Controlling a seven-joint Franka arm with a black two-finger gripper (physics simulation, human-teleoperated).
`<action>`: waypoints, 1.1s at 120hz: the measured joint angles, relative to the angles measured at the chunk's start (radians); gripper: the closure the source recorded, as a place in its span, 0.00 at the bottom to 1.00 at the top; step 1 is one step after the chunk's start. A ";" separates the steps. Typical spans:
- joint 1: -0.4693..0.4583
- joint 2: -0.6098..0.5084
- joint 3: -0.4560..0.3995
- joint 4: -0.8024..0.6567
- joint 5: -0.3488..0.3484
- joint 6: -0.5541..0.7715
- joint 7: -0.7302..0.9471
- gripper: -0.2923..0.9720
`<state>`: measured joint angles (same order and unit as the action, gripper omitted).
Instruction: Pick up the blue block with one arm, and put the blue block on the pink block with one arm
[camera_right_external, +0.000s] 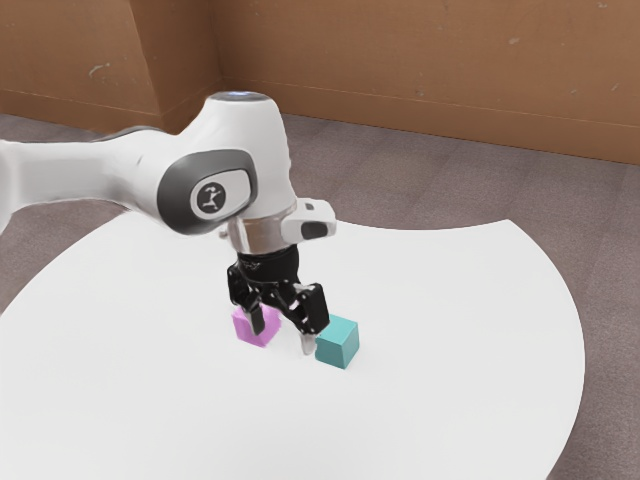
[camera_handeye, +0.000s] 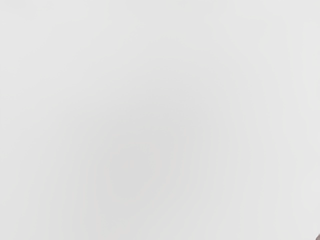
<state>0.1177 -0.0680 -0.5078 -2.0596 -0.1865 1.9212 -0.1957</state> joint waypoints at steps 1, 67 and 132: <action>-0.003 0.018 0.006 0.013 0.008 0.005 -0.003 0.23; 0.006 0.187 0.144 -0.029 0.108 0.334 -0.100 0.24; -0.138 0.375 0.297 0.097 0.123 0.421 -0.043 0.23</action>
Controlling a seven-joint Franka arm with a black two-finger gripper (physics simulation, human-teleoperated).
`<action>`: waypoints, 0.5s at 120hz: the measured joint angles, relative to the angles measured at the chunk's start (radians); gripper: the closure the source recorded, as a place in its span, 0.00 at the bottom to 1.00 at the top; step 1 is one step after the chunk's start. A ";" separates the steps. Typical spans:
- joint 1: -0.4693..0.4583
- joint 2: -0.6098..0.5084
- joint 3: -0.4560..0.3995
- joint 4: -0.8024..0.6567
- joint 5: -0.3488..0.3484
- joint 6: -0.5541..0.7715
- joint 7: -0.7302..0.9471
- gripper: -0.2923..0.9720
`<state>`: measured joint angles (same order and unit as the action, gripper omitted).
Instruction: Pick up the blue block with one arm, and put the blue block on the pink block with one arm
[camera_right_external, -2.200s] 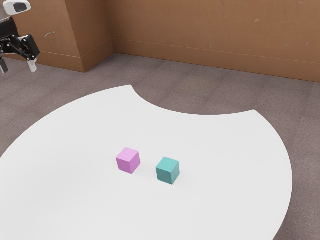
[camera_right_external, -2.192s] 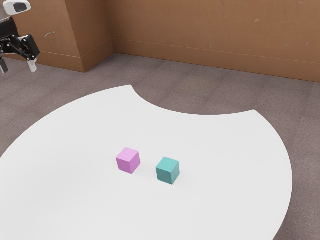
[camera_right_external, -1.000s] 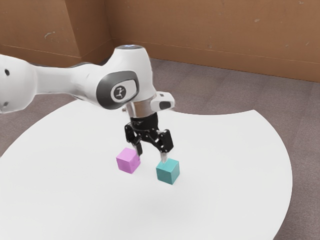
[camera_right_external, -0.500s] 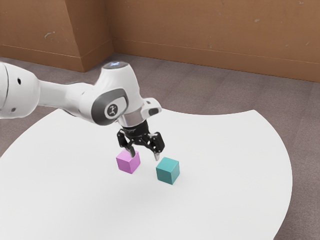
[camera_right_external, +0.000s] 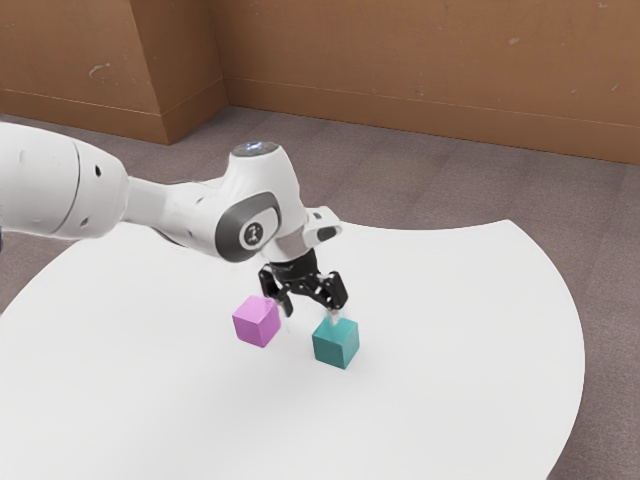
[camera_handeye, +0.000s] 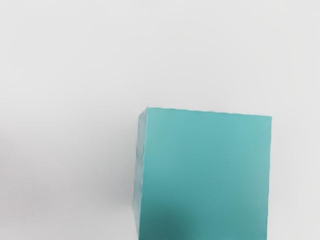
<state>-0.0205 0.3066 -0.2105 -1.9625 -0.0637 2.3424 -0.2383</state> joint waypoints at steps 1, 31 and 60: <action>-0.003 0.001 0.002 0.005 0.002 -0.004 0.000 0.23; -0.043 0.045 0.012 0.068 0.069 -0.116 -0.005 0.23; -0.060 0.102 0.009 0.118 0.070 -0.132 -0.009 0.23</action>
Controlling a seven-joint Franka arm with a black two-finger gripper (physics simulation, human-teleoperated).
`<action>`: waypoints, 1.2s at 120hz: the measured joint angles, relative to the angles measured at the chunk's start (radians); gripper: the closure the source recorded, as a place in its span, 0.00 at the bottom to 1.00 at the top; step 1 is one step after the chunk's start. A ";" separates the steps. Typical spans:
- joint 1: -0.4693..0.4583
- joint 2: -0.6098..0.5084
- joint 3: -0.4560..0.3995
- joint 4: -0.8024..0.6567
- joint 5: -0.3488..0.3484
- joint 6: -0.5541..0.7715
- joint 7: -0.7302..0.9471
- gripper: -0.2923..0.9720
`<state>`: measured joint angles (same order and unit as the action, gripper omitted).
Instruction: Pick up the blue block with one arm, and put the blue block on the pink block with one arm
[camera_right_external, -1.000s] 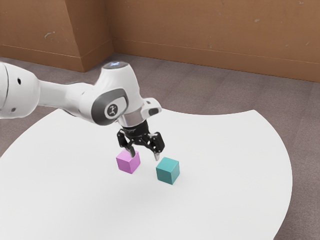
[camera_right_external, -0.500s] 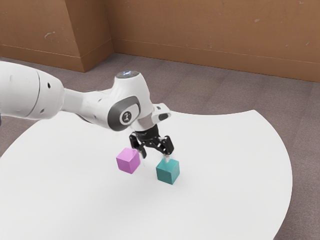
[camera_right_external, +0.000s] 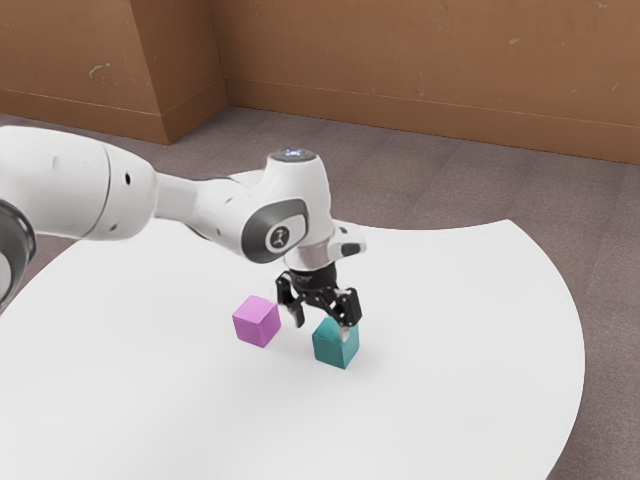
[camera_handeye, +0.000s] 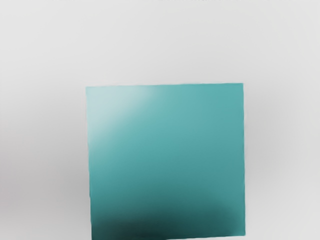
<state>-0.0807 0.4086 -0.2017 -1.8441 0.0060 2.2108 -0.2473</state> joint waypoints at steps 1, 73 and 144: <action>0.000 0.002 0.000 0.001 -0.001 0.001 0.000 0.23; -0.005 0.101 0.017 0.072 0.027 0.038 0.002 0.23; -0.021 0.128 0.018 0.081 0.030 0.044 -0.007 0.37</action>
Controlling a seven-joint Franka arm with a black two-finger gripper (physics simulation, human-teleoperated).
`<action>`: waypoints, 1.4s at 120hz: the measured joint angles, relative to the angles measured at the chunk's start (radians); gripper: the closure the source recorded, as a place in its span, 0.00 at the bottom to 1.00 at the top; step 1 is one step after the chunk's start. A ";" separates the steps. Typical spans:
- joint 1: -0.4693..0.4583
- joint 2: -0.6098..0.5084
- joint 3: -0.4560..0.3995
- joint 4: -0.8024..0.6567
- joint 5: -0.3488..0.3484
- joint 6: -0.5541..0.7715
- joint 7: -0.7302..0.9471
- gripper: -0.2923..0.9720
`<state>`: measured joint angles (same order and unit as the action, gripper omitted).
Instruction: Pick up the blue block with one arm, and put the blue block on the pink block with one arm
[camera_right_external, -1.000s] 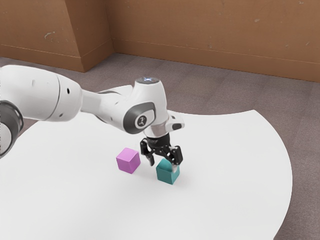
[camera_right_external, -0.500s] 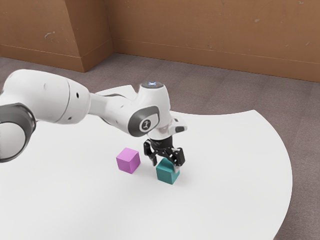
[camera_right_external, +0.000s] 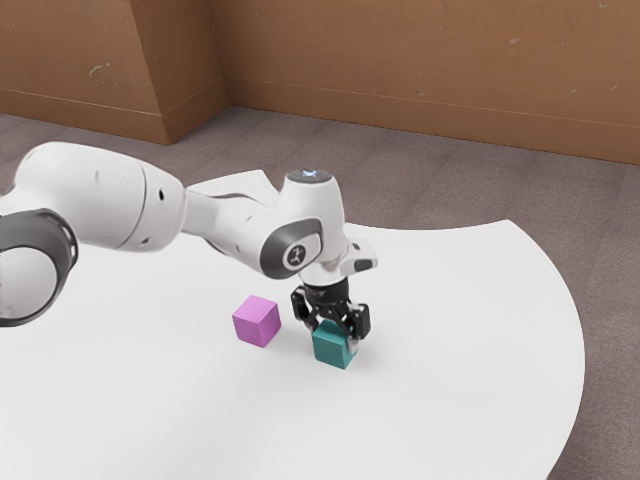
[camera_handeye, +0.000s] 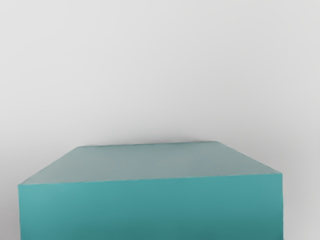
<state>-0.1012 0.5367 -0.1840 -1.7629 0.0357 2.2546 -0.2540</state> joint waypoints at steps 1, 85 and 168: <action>0.000 0.000 0.000 0.000 0.000 0.000 0.000 0.37; -0.002 -0.243 0.118 -0.099 0.013 -0.082 -0.032 0.49; 0.012 -0.268 0.233 -0.148 0.015 -0.101 0.082 0.49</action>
<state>-0.0890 0.2688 0.0487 -1.9113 0.0507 2.1539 -0.1724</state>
